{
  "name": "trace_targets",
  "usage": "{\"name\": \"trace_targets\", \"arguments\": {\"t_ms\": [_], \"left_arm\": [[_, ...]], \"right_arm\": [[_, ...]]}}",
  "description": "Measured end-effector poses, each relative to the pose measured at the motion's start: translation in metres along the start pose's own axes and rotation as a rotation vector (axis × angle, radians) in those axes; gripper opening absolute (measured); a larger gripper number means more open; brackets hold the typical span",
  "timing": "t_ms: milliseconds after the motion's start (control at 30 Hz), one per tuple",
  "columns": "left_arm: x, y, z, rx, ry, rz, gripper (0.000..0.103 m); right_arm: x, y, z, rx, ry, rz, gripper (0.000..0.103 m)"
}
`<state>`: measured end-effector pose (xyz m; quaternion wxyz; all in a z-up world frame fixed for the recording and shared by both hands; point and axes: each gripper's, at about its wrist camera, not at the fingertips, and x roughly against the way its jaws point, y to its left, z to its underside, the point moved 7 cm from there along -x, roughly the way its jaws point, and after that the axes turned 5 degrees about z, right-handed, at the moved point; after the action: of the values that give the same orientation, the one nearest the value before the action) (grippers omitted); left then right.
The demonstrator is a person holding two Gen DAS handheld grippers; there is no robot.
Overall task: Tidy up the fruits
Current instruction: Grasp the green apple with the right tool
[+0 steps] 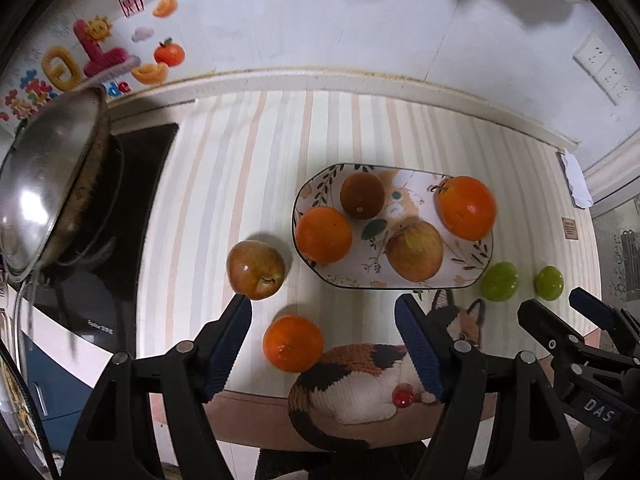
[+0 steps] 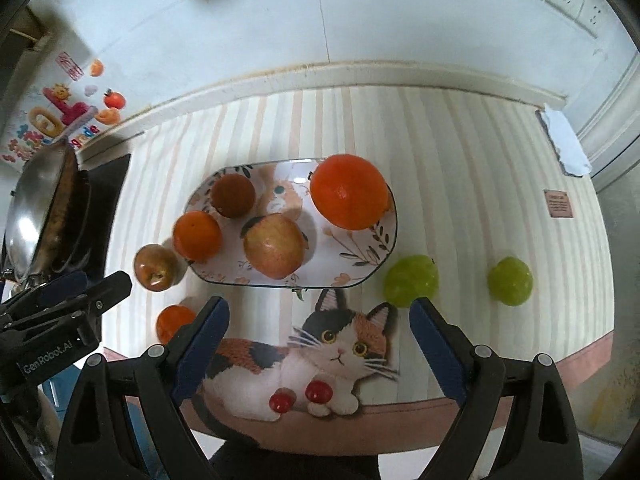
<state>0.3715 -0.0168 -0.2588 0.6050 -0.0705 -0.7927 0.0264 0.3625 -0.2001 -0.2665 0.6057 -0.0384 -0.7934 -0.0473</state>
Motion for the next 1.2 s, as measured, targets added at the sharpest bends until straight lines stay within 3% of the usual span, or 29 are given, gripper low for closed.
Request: {"name": "trace_targets", "arguments": {"t_ms": [200,400,467,533,733,867,1067,1200], "left_arm": [[0.027,-0.004,0.009,0.006,-0.040,0.024,0.073],[0.028,-0.001,0.013,0.034,-0.044,0.022,0.073],[0.020,0.002,0.014,0.052,-0.028,0.017,0.074],[0.006,0.007,0.016,0.068,-0.007,-0.007,0.089],[-0.043,0.018,0.024,0.115,0.068,-0.036,0.090],[-0.072,0.025,0.035,0.179,0.131,-0.009,0.090],[-0.093,0.035,0.050,0.228,0.177,-0.023,0.090],[-0.096,0.044,0.056,0.262,0.185,-0.022,0.090]], "right_arm": [[0.039,0.004,0.006,0.003,-0.057,-0.032,0.094],[0.046,-0.015,0.008,-0.069,-0.058,-0.082,0.094],[0.034,-0.034,0.008,-0.125,-0.037,-0.086,0.094],[0.015,-0.055,0.008,-0.181,-0.006,-0.089,0.094],[-0.062,-0.107,0.010,-0.326,0.096,-0.119,0.094],[-0.113,-0.119,0.014,-0.395,0.180,-0.169,0.093],[-0.163,-0.115,0.020,-0.473,0.242,-0.256,0.076],[-0.172,-0.111,0.019,-0.464,0.217,-0.237,0.059]]}}
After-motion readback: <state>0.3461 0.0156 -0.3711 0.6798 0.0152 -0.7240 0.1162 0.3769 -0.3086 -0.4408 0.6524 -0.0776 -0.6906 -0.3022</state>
